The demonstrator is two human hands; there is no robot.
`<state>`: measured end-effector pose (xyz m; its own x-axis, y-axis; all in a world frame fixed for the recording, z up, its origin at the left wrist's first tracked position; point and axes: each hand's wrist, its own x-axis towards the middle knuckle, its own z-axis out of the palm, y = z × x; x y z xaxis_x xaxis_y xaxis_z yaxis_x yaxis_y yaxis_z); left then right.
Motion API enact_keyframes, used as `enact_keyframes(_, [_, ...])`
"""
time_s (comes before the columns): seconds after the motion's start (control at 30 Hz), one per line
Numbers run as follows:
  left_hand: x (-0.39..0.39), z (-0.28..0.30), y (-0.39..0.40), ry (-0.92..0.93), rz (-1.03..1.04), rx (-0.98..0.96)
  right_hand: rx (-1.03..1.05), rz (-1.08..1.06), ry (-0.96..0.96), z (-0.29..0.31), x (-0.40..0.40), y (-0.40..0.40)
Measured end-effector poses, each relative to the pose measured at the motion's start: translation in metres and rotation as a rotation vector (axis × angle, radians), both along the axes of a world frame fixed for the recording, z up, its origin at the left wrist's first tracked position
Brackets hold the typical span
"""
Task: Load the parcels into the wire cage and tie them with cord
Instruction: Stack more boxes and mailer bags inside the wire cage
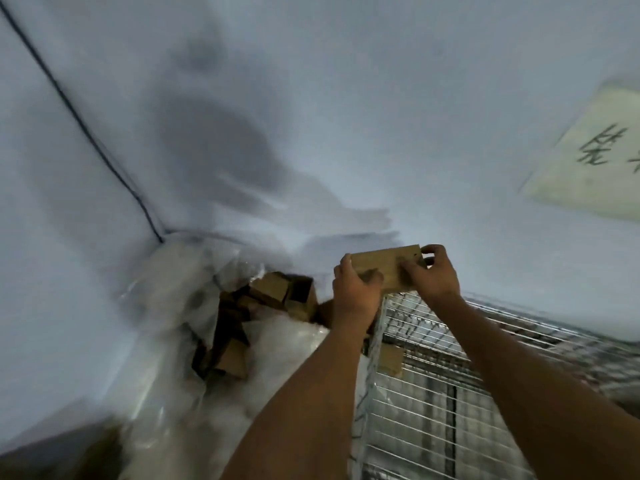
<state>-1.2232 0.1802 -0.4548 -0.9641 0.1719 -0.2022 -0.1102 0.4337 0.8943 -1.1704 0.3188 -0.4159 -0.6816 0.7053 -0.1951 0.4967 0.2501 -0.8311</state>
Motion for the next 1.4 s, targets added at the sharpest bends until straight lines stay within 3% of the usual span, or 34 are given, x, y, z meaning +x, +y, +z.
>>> enact_keyframes(0.17, [0.096,-0.131,0.1,-0.093,-0.126,-0.202,-0.229,-0.203,-0.109,-0.141,0.113,0.085])
enact_keyframes(0.4, [0.188,-0.302,0.11,-0.255,-0.199,-0.233,-0.363,-0.35,-0.279,-0.325,0.201,0.089])
enact_keyframes(0.53, [0.186,-0.428,0.107,-0.307,-0.177,-0.333,-0.522,-0.375,-0.297,-0.436,0.21,0.079])
enact_keyframes(0.63, [0.175,-0.537,0.107,-0.24,-0.078,-0.421,-0.574,-0.352,-0.285,-0.516,0.193,0.078])
enact_keyframes(0.8, [0.148,-0.61,0.107,-0.202,0.013,-0.48,-0.596,-0.29,-0.295,-0.621,0.15,0.077])
enact_keyframes(0.9, [0.147,-0.638,0.093,-0.081,-0.11,-0.553,-0.58,-0.316,-0.276,-0.655,0.129,0.065])
enact_keyframes(1.03, [0.156,-0.62,0.09,0.041,-0.453,-0.711,-0.618,-0.418,-0.251,-0.668,0.119,0.051])
enact_keyframes(1.23, [0.147,-0.605,0.098,-0.158,-0.405,-0.648,-0.724,-0.479,-0.262,-0.664,0.122,0.049])
enact_keyframes(1.4, [0.14,-0.559,0.11,-0.195,-0.345,-0.615,-0.719,-0.437,-0.326,-0.607,0.121,0.064])
